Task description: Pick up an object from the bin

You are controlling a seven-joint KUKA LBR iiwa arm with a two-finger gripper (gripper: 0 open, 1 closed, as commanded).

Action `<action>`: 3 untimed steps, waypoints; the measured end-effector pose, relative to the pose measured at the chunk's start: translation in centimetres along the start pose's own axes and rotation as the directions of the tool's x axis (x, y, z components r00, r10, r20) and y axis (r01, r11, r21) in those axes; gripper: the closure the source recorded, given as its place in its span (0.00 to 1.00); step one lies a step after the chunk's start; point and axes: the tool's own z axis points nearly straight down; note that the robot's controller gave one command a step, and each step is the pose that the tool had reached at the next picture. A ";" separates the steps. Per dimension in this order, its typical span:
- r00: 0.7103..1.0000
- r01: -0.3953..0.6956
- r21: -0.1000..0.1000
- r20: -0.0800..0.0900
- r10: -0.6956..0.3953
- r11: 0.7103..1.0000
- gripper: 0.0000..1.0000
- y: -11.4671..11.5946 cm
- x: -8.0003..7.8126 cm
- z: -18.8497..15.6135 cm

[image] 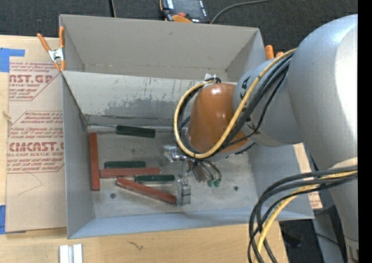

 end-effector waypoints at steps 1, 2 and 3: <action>0.996 -0.087 0.001 0.011 0.087 0.996 0.00 6.0 1.9 -0.4; 0.996 -0.090 0.003 0.004 0.090 0.996 1.00 5.7 2.0 -0.3; 1.000 -0.022 0.003 0.014 0.022 1.000 1.00 5.2 -0.5 -15.6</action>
Offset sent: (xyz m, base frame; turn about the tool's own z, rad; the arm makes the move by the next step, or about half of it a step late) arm -0.0301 0.0517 0.0034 0.0916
